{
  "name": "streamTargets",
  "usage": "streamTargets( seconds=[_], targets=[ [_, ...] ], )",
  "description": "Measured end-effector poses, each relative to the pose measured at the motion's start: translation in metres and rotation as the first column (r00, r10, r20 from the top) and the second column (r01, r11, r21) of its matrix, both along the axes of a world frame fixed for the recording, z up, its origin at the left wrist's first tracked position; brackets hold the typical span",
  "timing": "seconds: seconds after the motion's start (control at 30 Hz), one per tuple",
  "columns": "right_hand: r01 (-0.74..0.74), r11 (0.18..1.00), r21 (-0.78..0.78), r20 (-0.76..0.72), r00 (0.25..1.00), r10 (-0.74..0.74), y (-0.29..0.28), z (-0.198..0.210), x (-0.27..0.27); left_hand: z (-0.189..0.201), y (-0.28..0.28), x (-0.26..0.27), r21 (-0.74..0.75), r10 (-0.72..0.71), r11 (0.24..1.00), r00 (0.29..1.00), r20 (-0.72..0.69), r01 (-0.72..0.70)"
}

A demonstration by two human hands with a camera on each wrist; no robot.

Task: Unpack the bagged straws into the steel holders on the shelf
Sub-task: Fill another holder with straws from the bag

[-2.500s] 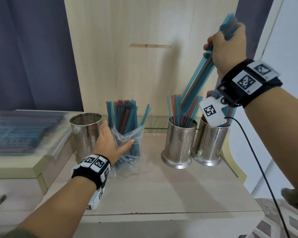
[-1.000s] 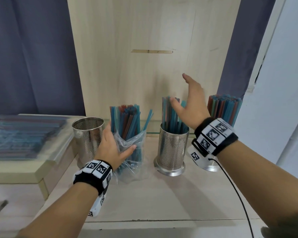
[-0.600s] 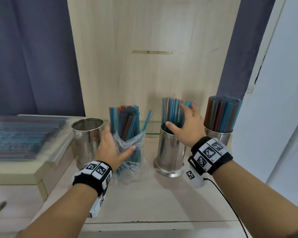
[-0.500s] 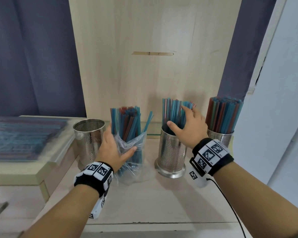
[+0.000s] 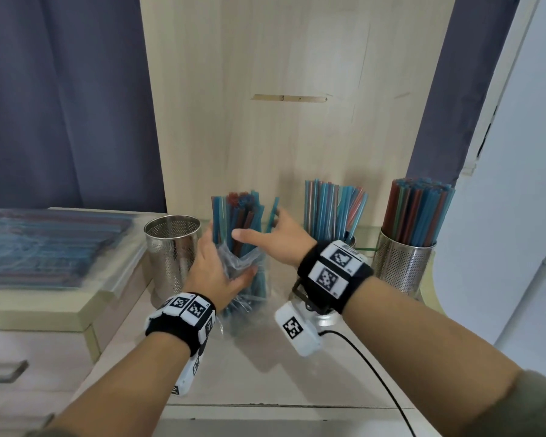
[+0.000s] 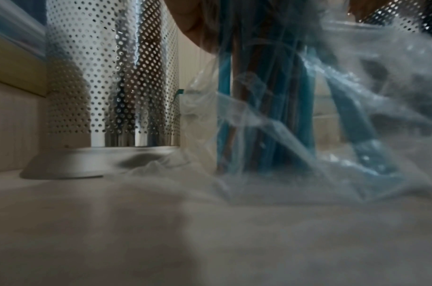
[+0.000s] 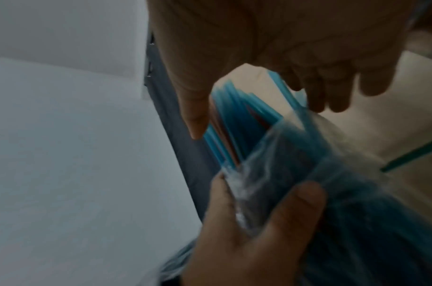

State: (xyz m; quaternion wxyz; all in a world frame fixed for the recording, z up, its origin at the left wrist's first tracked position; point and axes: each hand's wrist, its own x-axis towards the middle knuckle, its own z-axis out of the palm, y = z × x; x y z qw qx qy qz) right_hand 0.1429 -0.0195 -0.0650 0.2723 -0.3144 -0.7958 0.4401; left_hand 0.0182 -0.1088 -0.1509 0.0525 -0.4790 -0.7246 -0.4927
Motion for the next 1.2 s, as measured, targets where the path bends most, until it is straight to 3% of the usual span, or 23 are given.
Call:
streamTargets(
  seconds=[0.13, 0.33, 0.77, 0.93, 1.2],
  targets=[
    [-0.035, 0.998, -0.06, -0.157, 0.987, 0.025, 0.01, -0.003, -0.007, 0.0, 0.0, 0.0, 0.005, 0.017, 1.0, 1.0, -0.018, -0.017],
    [-0.042, 0.998, 0.037, -0.275, 0.96, 0.051, 0.012, -0.009, -0.01, -0.003, 0.001, -0.003, 0.031, 0.023, 0.999, 0.999, -0.044, -0.022],
    [-0.043, 0.996, 0.084, -0.265, 0.962, 0.064, 0.007, 0.006, -0.022, -0.001, 0.0, -0.004, -0.022, 0.008, 1.0, 0.999, -0.05, -0.009],
    [-0.151, 0.981, 0.123, -0.207, 0.963, 0.174, 0.008, 0.007, -0.016, -0.002, 0.0, -0.004, -0.013, 0.004, 1.0, 0.999, -0.046, -0.005],
    [-0.03, 0.994, 0.102, -0.232, 0.971, 0.053, 0.005, 0.005, -0.02, -0.003, 0.001, -0.004, -0.002, -0.006, 1.0, 0.999, -0.038, 0.006]
  ],
)
